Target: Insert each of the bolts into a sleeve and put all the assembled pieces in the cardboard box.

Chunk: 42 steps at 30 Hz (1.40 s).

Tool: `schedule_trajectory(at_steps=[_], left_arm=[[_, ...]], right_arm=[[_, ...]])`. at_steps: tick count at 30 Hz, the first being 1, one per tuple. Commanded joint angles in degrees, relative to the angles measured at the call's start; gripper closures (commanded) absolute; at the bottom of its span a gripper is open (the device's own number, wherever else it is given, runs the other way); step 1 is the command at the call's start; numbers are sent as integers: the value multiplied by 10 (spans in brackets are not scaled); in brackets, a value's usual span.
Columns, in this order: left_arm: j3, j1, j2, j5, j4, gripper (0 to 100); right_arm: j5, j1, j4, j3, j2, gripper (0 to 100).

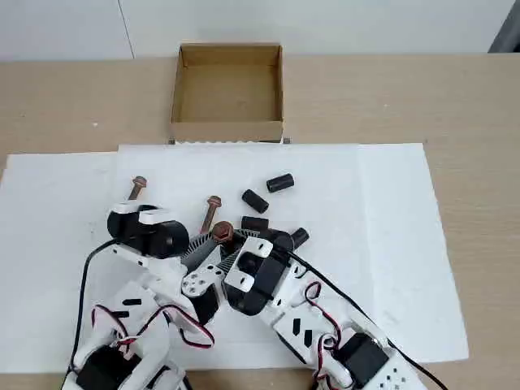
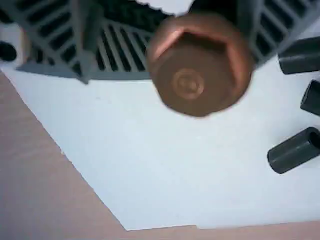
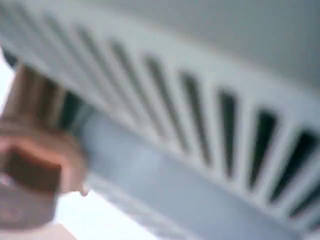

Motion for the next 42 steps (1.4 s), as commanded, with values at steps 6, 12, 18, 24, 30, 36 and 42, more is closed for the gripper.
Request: schedule_trajectory(at_steps=[6,12,18,24,30,36,42], left_arm=[[-5,-25,2,-28,1,802],[-5,-77,2,-63,0,802],[-36,-78,4,-62,3,803],[-48,-84,3,-72,4,872],[-44,-159,3,-126,1,993],[-10,-254,3,-156,4,994],[89,-321,3,-201,4,994]], right_arm=[[6,4,-15,-10,-10,995],[6,4,-15,4,-10,995],[5,4,-15,6,-10,995],[6,4,-15,6,-10,995],[3,44,-15,6,-10,995],[-64,126,2,2,-6,995],[-134,196,58,-17,-5,995]])
